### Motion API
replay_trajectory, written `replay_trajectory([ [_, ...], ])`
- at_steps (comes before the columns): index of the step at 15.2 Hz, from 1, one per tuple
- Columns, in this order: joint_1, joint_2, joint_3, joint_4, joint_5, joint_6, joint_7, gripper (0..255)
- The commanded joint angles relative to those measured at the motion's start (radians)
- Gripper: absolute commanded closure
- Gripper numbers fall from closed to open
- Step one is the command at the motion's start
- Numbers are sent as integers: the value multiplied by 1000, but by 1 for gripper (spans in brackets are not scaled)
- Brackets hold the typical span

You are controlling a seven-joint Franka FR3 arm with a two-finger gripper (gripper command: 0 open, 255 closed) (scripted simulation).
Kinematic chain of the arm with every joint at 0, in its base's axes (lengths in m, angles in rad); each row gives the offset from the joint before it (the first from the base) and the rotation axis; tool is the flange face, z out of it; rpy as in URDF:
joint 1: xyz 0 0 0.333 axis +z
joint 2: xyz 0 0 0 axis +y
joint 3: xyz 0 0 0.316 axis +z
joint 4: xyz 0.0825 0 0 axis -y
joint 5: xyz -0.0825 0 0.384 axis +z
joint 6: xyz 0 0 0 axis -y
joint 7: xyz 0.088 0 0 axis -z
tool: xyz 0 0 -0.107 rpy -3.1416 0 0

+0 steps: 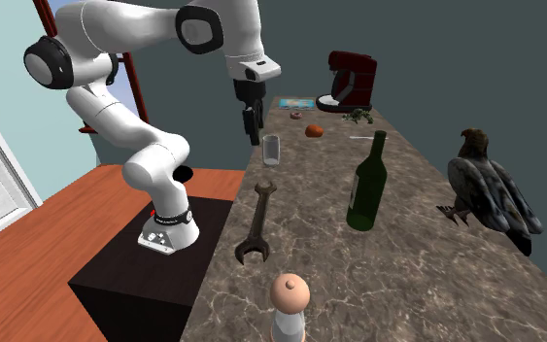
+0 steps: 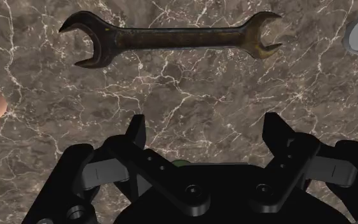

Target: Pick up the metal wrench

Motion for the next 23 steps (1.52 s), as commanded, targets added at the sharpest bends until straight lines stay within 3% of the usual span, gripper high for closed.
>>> replay_trajectory([
  [1,0,0,0,0,0,0,0,0],
  [15,285,107,-146,-367,-211,384,-871,0],
  [21,367,227,-224,-498,-349,621,-1222,0],
  [23,368,240,-228,-505,-352,641,-1222,0],
])
